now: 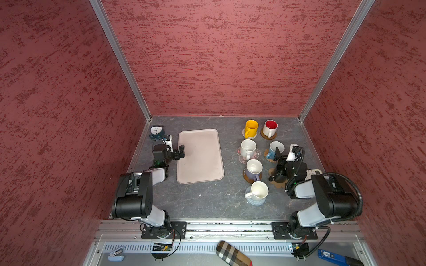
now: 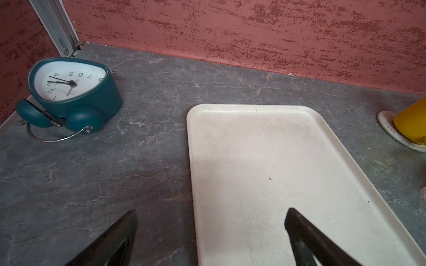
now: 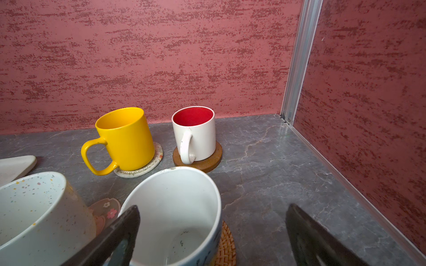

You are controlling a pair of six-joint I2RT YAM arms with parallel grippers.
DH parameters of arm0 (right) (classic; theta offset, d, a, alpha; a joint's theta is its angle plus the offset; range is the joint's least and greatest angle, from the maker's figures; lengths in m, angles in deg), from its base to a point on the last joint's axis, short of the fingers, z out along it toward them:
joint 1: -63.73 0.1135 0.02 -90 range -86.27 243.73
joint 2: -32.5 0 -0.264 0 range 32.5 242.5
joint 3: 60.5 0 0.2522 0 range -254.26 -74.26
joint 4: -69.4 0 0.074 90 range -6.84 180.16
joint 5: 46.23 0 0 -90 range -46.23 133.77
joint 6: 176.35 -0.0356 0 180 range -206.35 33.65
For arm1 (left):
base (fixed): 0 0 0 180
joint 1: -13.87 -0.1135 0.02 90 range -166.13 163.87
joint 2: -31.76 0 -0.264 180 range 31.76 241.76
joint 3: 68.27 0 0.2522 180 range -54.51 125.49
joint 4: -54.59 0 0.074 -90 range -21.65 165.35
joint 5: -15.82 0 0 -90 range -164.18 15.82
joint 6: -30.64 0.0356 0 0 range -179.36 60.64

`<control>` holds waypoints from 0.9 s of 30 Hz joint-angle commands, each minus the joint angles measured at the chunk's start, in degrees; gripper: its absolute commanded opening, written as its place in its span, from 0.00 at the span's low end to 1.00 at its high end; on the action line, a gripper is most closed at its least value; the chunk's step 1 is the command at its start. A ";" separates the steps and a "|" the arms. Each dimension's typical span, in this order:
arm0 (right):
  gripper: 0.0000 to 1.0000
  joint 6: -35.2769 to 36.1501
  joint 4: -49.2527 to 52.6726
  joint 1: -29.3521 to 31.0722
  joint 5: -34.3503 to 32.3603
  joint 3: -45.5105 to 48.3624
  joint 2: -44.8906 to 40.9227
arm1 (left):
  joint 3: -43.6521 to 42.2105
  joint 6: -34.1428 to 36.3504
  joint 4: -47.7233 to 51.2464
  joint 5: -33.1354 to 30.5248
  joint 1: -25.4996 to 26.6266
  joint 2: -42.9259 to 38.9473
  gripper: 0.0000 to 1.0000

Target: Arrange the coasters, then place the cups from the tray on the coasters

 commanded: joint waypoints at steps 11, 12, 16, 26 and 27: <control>0.99 -0.25 2.34 -0.16 -2.79 -1.77 0.72 | -8.39 3.10 -16.98 -4.54 2.83 -0.77 1.00; 0.99 -0.62 3.21 -0.15 -3.66 -2.21 0.68 | -9.04 2.91 -18.83 -4.93 2.84 -0.36 1.00; 0.99 -0.99 4.50 -0.17 -4.72 -2.83 0.64 | -10.05 3.09 -21.31 -7.06 3.57 0.41 0.99; 0.99 -1.18 6.70 -0.21 -4.78 -3.94 0.64 | -9.23 2.25 -19.93 -8.85 3.34 0.70 1.00; 0.99 -1.14 6.70 -0.14 -4.84 -3.95 0.68 | -9.23 2.25 -20.01 -9.00 3.44 0.68 1.00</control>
